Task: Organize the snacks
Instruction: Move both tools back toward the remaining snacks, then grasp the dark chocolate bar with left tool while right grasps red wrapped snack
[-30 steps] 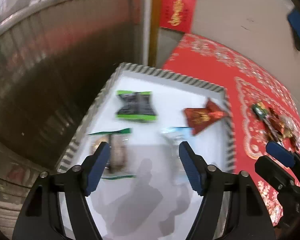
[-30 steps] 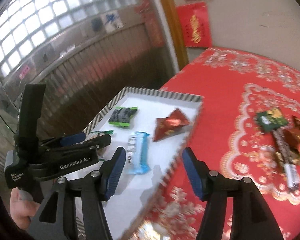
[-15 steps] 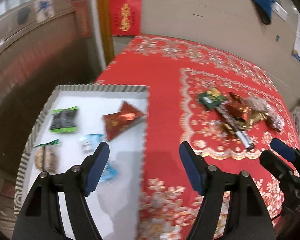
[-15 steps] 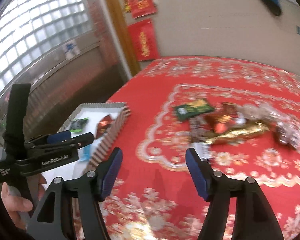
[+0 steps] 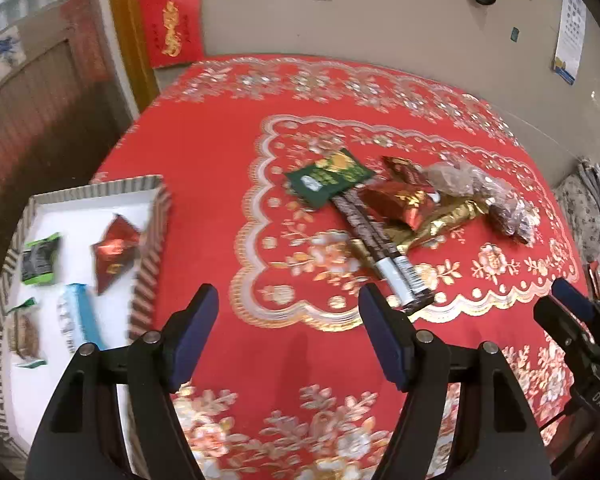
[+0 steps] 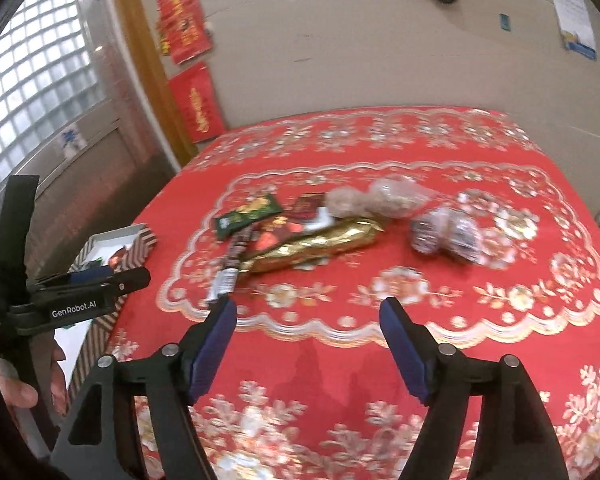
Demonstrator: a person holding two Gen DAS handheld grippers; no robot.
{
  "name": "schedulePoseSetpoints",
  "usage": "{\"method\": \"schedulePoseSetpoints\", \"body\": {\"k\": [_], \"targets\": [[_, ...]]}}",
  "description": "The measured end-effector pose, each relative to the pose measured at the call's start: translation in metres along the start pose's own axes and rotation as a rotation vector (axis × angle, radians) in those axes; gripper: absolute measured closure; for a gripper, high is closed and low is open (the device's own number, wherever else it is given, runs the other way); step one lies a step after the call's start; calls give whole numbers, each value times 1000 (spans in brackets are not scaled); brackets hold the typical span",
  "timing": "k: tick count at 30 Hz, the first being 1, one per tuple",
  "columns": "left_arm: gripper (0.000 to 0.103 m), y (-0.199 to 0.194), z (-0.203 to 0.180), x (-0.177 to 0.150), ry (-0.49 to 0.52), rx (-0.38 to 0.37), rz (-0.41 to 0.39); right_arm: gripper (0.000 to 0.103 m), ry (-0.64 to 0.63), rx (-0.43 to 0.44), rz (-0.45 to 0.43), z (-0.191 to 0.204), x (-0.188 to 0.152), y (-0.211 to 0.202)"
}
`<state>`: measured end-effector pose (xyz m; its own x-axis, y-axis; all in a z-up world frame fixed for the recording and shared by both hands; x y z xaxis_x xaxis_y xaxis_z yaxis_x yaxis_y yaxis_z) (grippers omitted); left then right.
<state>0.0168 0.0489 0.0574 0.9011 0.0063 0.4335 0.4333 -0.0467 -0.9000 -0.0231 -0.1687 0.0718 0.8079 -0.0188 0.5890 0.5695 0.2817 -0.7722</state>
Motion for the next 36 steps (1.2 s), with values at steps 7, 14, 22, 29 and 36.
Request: {"method": "schedulePoseSetpoints", "body": {"k": [7, 14, 22, 29, 36], "targets": [[31, 26, -19, 22, -39, -39, 53, 27, 48, 7, 13, -25, -8, 3], [31, 56, -27, 39, -105, -95, 114, 27, 44, 7, 32, -27, -12, 11], [31, 80, -30, 49, -127, -107, 140, 27, 65, 0, 40, -37, -9, 16], [31, 84, -21, 49, -83, -73, 121, 27, 3, 16, 37, -19, 17, 32], [63, 79, -9, 40, -46, -49, 112, 27, -185, 1, 53, 26, 63, 73]]}}
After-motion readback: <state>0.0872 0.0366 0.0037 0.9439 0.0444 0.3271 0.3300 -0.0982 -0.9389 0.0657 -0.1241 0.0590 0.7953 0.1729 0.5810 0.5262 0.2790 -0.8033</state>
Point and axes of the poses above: each gripper's, at about its wrist camera, not at the fingertips, and y roughly the way its jaws point, z to its left, x to its top, the point moved 2 cm from there along y, roughly the way its jaws point, and after that the axes turned 8 degrees about z, right-handed, at the moved point
